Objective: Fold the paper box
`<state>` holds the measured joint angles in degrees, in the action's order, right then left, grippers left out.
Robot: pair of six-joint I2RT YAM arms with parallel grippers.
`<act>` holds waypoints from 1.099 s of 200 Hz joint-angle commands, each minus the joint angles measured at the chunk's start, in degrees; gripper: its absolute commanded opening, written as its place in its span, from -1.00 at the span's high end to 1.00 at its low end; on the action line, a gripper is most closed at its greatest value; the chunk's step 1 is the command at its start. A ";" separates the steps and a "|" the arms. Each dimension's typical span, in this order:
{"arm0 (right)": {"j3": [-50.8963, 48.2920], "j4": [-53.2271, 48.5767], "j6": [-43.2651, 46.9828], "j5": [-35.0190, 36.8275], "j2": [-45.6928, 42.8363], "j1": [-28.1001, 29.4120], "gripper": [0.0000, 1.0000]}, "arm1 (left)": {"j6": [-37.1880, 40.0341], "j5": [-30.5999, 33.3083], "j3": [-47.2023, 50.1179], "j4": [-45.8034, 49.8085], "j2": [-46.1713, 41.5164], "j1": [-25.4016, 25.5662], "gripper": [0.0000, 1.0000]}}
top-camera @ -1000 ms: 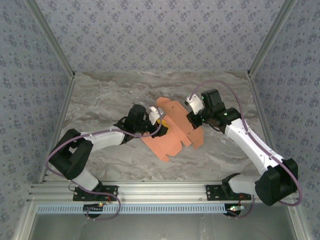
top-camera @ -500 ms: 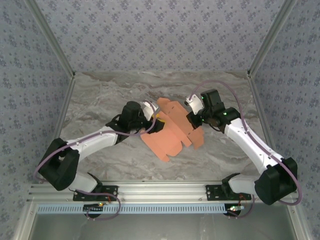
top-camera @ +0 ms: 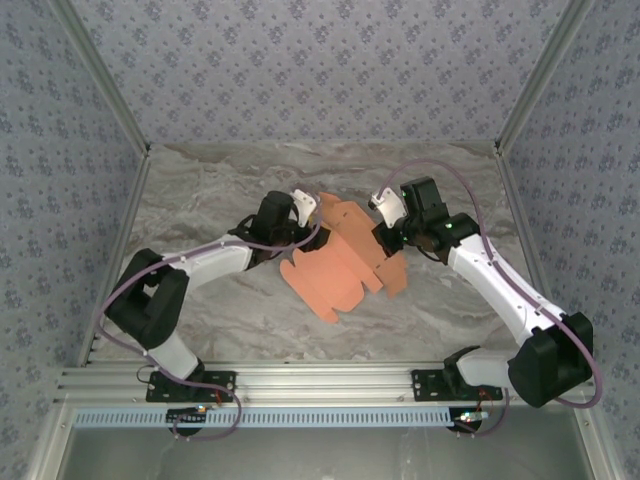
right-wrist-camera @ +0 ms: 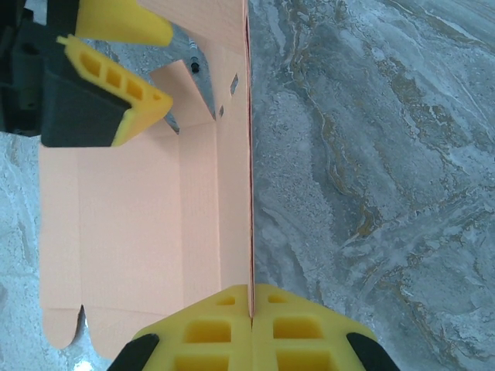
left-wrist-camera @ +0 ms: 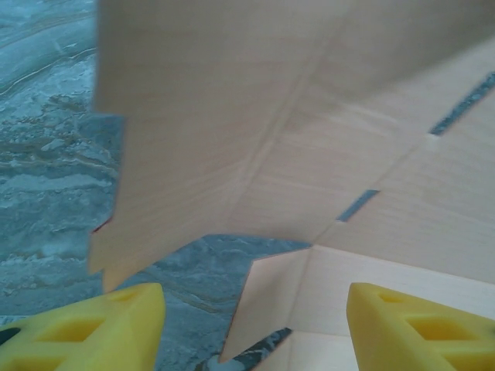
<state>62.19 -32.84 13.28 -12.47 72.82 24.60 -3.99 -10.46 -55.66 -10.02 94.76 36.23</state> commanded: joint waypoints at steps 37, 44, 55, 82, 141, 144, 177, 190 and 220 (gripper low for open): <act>1.70 -0.74 -0.36 -0.71 0.40 -0.47 0.98 | -2.42 -11.45 0.20 -4.64 0.88 0.27 -0.04; 1.69 -0.69 -0.40 -0.79 0.48 -0.46 0.98 | -2.59 -13.15 0.80 -5.72 0.72 0.40 0.01; 1.64 -0.65 -0.38 -0.80 0.54 -0.43 0.98 | -2.85 -15.56 1.32 -7.03 0.71 0.42 0.07; 1.62 -0.47 -0.46 -0.98 0.61 -0.49 0.98 | -2.96 -18.47 0.69 -6.98 2.21 0.73 0.14; 1.45 0.04 -1.15 -2.28 0.50 -0.57 0.98 | -2.56 -18.12 0.56 -7.89 4.06 2.44 0.14; 1.44 0.15 -1.23 -2.45 0.49 -0.52 0.99 | -2.61 -18.04 0.53 -7.88 4.19 2.48 0.14; 0.78 0.93 -2.11 -3.41 0.31 -0.53 0.98 | -2.63 -16.44 0.81 -9.36 4.91 3.57 0.10; 0.41 1.43 -2.53 -4.08 0.22 -0.54 0.98 | -2.71 -15.97 0.99 -10.00 5.38 3.97 0.08; -0.10 2.15 -3.08 -4.86 0.13 -0.54 0.98 | -3.61 -16.00 1.26 -11.72 6.90 4.39 0.06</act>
<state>62.17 -33.08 11.97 -13.50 72.86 23.86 -6.94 -23.68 -54.41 -17.21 100.22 38.81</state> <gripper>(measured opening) 0.051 0.468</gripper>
